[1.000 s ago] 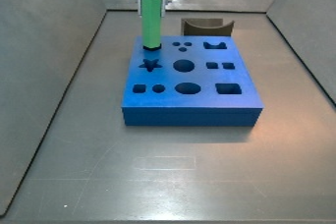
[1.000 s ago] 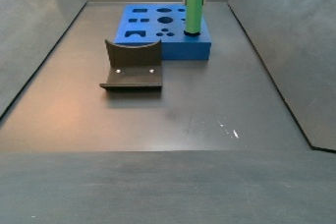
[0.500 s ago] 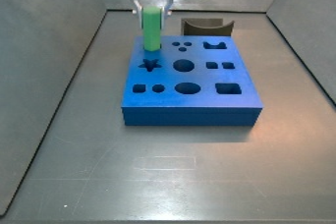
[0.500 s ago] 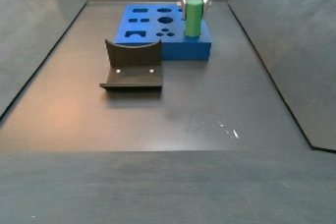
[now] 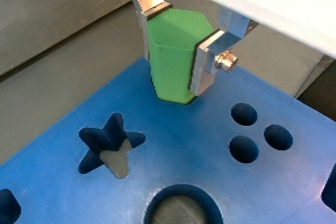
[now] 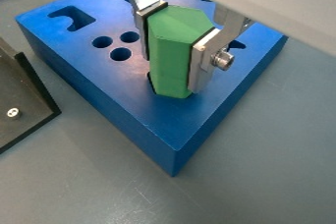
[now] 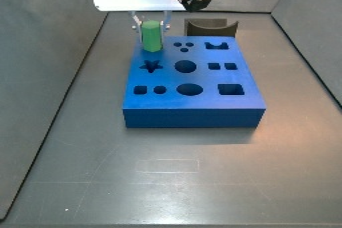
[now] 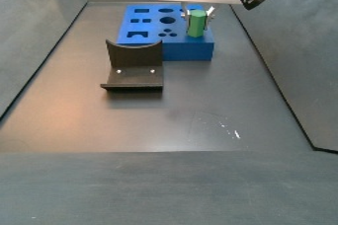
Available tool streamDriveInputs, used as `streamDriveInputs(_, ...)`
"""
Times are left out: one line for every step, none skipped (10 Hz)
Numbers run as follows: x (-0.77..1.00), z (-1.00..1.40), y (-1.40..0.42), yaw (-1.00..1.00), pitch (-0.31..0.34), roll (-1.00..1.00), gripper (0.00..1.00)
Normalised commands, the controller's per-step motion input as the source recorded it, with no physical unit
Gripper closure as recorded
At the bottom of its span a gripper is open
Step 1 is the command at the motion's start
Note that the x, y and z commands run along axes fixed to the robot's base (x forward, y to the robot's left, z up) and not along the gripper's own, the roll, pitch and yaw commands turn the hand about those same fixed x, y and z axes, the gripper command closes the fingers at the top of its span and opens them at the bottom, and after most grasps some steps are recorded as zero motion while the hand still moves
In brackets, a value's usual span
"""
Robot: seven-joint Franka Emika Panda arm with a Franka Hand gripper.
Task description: Insert the hexagon object.
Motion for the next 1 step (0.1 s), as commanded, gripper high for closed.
streamDriveInputs(0.00, 0.00, 0.00, 0.00, 0.000, 0.00, 1.00)
